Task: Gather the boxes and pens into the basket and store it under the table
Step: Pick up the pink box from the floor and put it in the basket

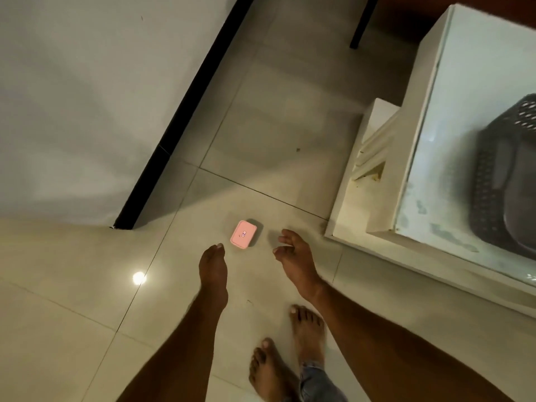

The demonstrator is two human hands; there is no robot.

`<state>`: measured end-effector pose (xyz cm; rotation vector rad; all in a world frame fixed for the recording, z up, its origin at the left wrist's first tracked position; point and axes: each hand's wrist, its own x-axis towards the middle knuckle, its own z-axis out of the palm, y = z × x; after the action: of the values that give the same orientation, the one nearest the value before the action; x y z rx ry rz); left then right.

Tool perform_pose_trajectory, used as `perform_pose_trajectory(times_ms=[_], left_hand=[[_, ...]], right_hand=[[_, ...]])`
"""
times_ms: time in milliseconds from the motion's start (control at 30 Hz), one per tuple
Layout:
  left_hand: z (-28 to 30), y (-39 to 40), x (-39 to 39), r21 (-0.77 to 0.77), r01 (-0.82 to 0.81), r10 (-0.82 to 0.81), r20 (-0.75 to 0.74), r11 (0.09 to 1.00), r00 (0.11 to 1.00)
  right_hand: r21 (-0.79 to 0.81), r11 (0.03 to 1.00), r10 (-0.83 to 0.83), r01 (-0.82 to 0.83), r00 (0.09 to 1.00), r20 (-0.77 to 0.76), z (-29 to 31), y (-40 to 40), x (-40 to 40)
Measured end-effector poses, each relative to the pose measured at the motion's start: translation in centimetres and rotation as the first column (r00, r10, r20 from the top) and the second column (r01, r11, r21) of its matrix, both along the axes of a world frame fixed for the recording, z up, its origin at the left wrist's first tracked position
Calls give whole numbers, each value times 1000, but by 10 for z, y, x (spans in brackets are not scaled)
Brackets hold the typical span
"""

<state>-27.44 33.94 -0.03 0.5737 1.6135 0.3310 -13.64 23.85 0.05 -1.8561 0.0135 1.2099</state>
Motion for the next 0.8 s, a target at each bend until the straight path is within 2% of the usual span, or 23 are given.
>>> perform_pose_trajectory(times_ms=[300,500,633,800], left_hand=[[-100,38,10,-127,13,-23,-76,992,997],[-142,41,13,-181,29,-38,-47,983,998],[-152,40,18,-189,2,9,61,982,998],[-161,43,24,-156,67,-58,62,986,996]], right_hand=[[-95,969,222,-229,972,-81,-103,55,1],[-206,910,346,-360,933,-101,-152,79,10],[-182,899,381,-398,917,-119,-164,86,13],[-132,905,392,-405,913,-112,-188,98,-6]])
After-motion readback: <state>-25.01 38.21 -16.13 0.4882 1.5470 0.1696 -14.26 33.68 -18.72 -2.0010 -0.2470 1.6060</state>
